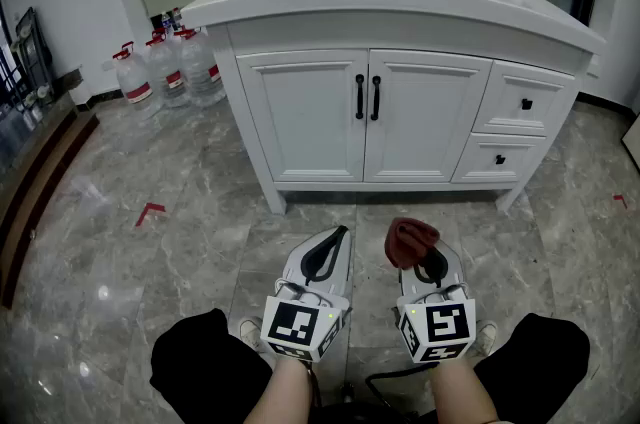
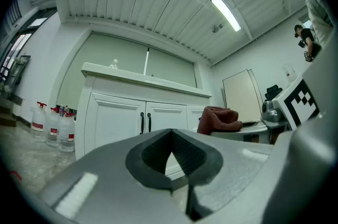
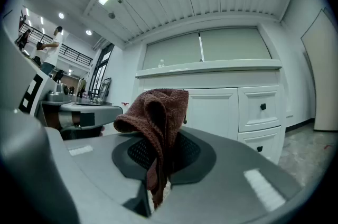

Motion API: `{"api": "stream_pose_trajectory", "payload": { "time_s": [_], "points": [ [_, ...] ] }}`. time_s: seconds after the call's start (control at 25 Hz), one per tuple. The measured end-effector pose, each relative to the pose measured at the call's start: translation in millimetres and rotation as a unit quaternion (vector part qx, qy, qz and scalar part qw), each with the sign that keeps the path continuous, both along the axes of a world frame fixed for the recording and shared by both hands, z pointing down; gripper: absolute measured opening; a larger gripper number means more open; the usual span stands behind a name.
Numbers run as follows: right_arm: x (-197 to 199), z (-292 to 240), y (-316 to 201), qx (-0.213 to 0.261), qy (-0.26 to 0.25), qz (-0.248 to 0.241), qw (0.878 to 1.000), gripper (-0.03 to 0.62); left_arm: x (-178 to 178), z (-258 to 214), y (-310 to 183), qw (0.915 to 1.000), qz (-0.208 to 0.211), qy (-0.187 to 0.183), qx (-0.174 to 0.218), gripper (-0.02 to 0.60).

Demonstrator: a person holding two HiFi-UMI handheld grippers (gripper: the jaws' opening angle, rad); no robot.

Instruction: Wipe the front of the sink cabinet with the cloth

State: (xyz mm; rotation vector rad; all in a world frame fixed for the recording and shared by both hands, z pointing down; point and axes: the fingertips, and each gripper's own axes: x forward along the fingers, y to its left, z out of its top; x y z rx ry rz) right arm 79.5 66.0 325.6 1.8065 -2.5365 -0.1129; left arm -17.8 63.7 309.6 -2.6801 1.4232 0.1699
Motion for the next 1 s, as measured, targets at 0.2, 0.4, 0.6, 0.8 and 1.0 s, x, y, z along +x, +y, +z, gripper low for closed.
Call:
{"api": "stream_pose_trajectory", "payload": {
  "time_s": [0.2, 0.4, 0.6, 0.8, 1.0],
  "points": [
    [1.3, 1.9, -0.2, -0.004, -0.002, 0.003, 1.000, 0.076, 1.3, -1.3, 1.6, 1.0000, 0.003, 0.000, 0.002, 0.001],
    [2.7, 3.4, -2.0, -0.008, -0.005, 0.004, 1.000, 0.076, 1.9, -1.2, 1.2, 1.0000, 0.002, -0.001, 0.000, 0.001],
    [3.4, 5.6, -5.3, -0.017, -0.028, 0.006, 0.999, 0.077, 3.5, -6.2, 2.5, 0.9999, -0.001, -0.005, 0.011, 0.001],
    [-0.7, 3.3, -13.9, -0.017, -0.044, 0.005, 0.999, 0.078, -5.4, 0.2, -1.2, 0.9997, -0.011, -0.019, 0.005, 0.001],
    [-13.4, 14.9, -47.5, -0.040, -0.073, 0.000, 0.997, 0.077, -31.5, -10.8, -26.5, 0.9994, -0.036, 0.003, 0.004, 0.001]
  ]
}}
